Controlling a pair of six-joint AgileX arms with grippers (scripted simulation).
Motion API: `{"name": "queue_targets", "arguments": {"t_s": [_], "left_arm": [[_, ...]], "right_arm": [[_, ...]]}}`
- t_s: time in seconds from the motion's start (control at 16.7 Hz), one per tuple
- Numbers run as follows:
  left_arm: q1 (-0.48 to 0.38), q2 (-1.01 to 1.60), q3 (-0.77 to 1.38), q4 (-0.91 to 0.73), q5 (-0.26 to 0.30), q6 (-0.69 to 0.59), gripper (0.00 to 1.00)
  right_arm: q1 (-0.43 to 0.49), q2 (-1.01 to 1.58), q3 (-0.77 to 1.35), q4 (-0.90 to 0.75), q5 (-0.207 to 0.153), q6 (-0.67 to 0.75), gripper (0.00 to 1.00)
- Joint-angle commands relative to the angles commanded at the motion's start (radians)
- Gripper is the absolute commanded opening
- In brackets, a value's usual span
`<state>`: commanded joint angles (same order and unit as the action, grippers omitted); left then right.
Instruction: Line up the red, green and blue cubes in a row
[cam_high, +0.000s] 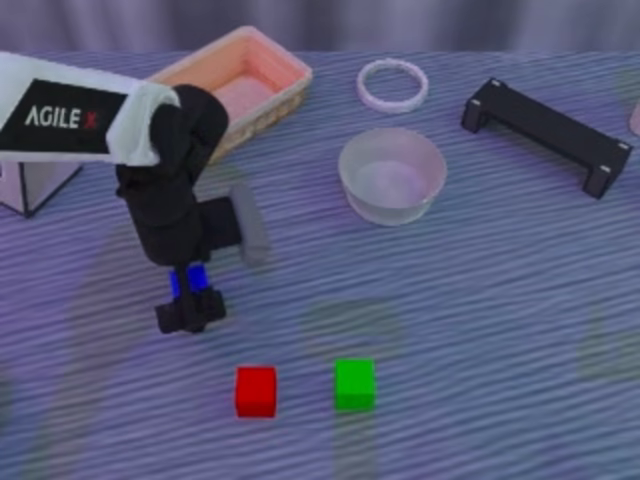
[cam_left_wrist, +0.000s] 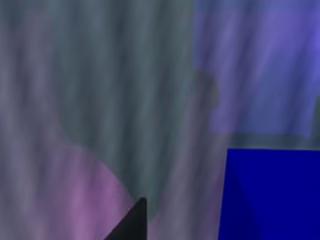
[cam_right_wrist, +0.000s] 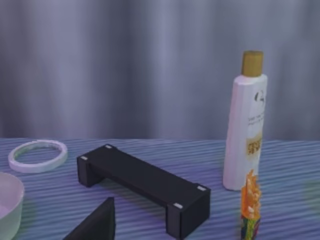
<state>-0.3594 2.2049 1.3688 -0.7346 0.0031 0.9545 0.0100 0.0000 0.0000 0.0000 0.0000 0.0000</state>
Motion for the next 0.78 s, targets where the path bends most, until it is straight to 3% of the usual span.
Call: {"name": "queue_targets", "arguments": {"t_s": [0.42,0.78], "left_arm": [[0.000,0.000,0.000,0.000,0.000,0.000,0.02],[0.000,0.000,0.000,0.000,0.000,0.000,0.00]], "right_arm": [[0.000,0.000,0.000,0.000,0.000,0.000,1.00],[0.000,0.000,0.000,0.000,0.000,0.000,1.00]]}}
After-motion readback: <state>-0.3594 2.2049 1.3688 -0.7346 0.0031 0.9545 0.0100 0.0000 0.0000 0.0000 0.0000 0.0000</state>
